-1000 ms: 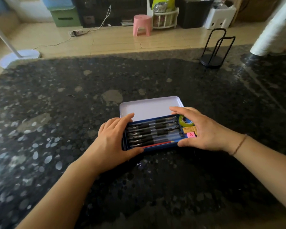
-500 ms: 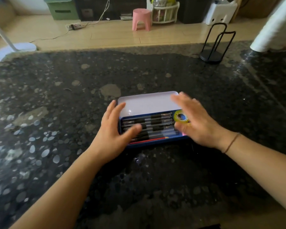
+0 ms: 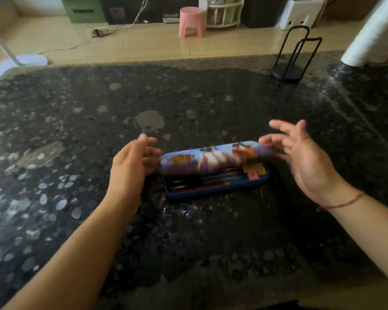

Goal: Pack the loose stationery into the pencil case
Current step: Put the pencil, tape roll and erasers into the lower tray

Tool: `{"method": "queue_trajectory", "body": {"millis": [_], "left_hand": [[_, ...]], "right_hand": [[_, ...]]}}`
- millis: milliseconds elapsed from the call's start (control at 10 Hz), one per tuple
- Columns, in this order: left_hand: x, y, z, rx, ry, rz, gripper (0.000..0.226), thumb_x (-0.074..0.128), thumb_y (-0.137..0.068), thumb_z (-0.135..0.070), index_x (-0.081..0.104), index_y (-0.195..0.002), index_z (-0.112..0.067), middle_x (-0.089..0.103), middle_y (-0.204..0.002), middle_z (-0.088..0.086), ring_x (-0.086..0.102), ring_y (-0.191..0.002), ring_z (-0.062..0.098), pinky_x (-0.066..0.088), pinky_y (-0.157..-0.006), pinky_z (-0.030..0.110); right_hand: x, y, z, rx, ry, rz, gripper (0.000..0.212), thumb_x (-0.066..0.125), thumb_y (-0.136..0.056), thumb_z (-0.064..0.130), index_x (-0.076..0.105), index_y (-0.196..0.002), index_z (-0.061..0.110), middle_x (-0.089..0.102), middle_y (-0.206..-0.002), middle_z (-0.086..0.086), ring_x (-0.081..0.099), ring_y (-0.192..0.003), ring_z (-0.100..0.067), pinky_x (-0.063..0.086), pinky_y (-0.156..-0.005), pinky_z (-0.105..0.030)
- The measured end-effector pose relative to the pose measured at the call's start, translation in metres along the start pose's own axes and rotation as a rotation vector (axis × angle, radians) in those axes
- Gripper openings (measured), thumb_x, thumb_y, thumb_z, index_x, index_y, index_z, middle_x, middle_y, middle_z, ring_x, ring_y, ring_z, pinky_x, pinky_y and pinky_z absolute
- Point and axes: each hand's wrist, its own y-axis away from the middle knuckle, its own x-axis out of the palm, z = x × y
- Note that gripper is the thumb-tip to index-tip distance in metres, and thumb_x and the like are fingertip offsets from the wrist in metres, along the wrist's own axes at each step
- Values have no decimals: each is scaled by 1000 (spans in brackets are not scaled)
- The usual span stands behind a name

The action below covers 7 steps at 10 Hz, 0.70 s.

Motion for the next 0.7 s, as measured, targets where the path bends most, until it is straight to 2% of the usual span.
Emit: {"method": "queue_trajectory", "body": {"millis": [100, 200, 300, 400, 500, 600, 700], "left_hand": [[0, 5, 8, 204, -633, -8, 22, 56, -86, -47, 65, -94, -28, 62, -94, -7, 58, -88, 11, 45, -77, 22], [4, 21, 17, 354, -969, 151, 60, 55, -72, -69, 53, -120, -34, 44, -122, -8, 43, -110, 13, 39, -94, 32], [9, 31, 24, 363, -1031, 135, 69, 60, -66, -69, 44, -126, -39, 35, -130, -8, 39, -118, 20, 37, -96, 40], [14, 29, 24, 307, -1029, 91, 68, 71, -65, -60, 44, -125, -40, 34, -129, -9, 39, -120, 20, 37, -94, 44], [19, 30, 22, 284, -1068, 79, 71, 73, -66, -58, 44, -127, -37, 35, -128, -9, 40, -120, 19, 37, -93, 46], [15, 34, 21, 292, -1050, 80, 75, 72, -66, -60, 43, -131, -37, 33, -137, -7, 39, -125, 23, 36, -95, 48], [16, 44, 18, 217, -938, 89, 92, 73, -64, -60, 29, -141, -37, 10, -154, -2, 29, -136, 25, 34, -106, 50]], "right_hand": [[4, 10, -12, -67, 296, -77, 35, 48, -88, 55, 64, -110, 34, 67, -108, 5, 62, -104, -12, 48, -97, -40], [16, 16, -19, -166, 722, -90, 38, 56, -86, 42, 64, -118, 23, 59, -118, 4, 56, -112, -15, 43, -100, -32], [25, 27, -22, -99, 875, -133, 44, 49, -87, 48, 57, -126, 29, 57, -125, 5, 48, -119, -17, 41, -100, -39], [28, 32, -27, -146, 941, -176, 47, 40, -88, 53, 57, -124, 29, 62, -121, 4, 50, -117, -19, 40, -100, -46], [32, 30, -23, -71, 941, -138, 40, 45, -88, 48, 57, -122, 29, 61, -123, 3, 49, -120, -21, 38, -102, -45], [26, 26, -18, 4, 944, -33, 40, 46, -93, 44, 47, -131, 33, 52, -134, 3, 40, -129, -21, 31, -108, -44], [14, 38, -6, -84, 759, -76, 56, 43, -92, 48, 40, -142, 23, 45, -140, -5, 39, -133, -23, 29, -112, -39]]}}
